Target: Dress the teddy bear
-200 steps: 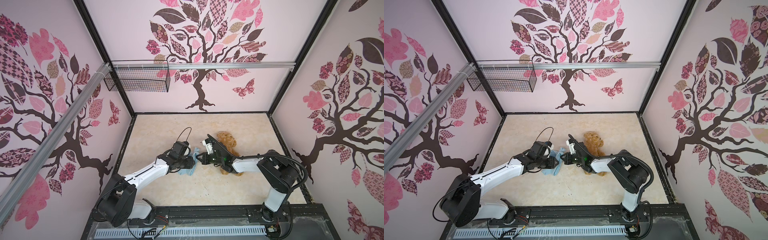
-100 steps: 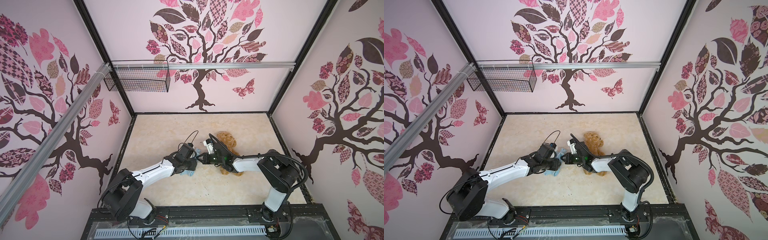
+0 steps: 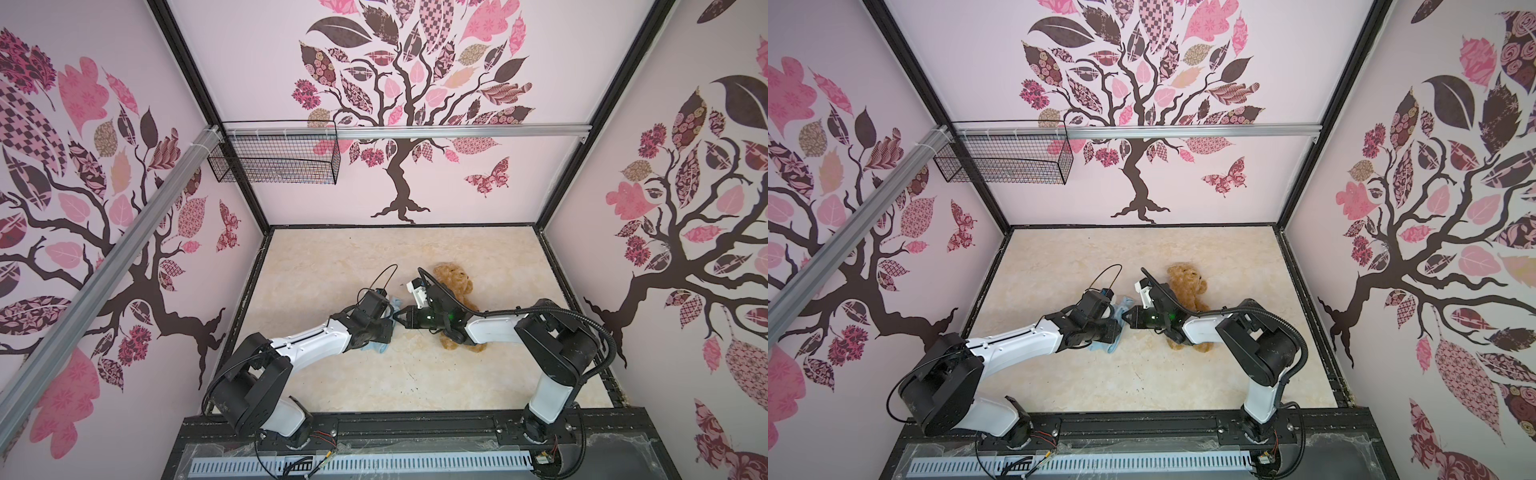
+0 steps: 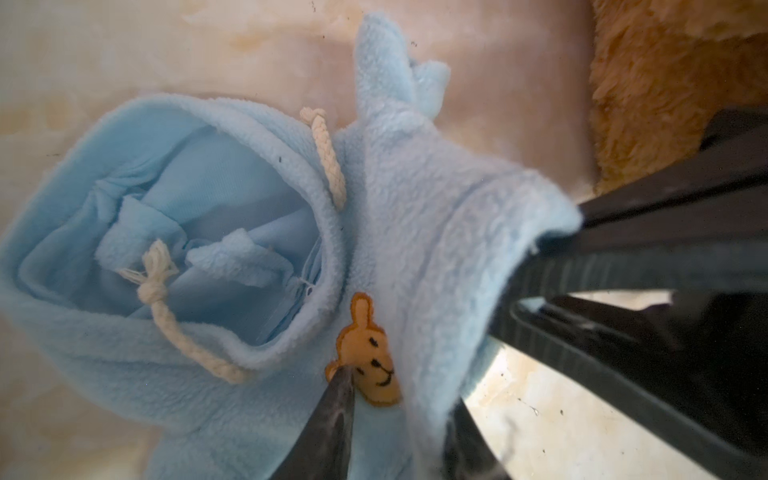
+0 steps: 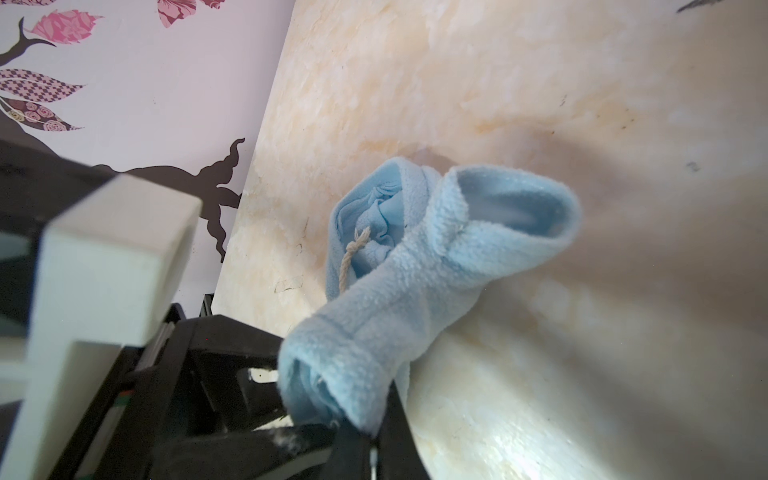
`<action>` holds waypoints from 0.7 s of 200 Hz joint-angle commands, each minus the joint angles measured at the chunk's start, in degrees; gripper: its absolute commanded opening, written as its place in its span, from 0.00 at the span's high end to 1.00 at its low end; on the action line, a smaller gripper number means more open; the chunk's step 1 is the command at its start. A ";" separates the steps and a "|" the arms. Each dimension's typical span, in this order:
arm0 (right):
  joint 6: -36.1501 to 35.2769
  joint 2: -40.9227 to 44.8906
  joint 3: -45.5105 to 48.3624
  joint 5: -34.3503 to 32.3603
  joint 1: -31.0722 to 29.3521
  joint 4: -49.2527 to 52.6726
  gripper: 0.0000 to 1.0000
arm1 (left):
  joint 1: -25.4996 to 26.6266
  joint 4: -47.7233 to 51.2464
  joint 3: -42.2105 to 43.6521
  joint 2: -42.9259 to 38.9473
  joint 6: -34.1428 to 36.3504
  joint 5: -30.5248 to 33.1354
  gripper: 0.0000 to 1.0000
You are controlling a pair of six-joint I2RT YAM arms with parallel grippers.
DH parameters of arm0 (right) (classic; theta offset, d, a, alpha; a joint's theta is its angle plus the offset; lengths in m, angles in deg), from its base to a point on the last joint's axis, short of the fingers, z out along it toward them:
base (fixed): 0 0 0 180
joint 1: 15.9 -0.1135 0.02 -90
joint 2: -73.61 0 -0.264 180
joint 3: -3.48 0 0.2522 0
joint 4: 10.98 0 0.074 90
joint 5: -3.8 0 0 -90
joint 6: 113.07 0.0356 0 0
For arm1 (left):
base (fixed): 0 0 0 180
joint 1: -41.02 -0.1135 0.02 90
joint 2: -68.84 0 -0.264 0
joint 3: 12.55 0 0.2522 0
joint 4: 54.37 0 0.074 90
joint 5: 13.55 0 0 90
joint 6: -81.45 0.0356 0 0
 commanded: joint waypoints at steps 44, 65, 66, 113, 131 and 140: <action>-1.03 1.59 -1.40 -0.46 0.49 1.00 1.00 | 0.13 -1.19 1.98 -2.63 0.11 1.31 0.90; -2.43 1.45 -0.92 -0.86 0.57 1.75 1.00 | 0.11 -0.26 1.44 -3.92 0.47 2.57 0.99; -2.57 1.45 -0.85 -0.95 0.60 1.82 1.00 | 0.11 -0.16 1.40 -4.01 0.51 2.69 0.99; -6.10 0.96 -0.52 -1.77 0.87 4.67 0.96 | 0.02 3.74 -1.71 -3.69 1.59 4.66 1.00; -7.85 1.83 -0.85 -1.89 1.04 6.81 0.90 | -0.29 5.66 -3.20 -3.34 2.04 5.00 1.00; -8.95 2.78 -1.16 -1.60 1.02 8.43 0.84 | -0.65 6.58 -4.04 -3.20 2.27 4.86 1.00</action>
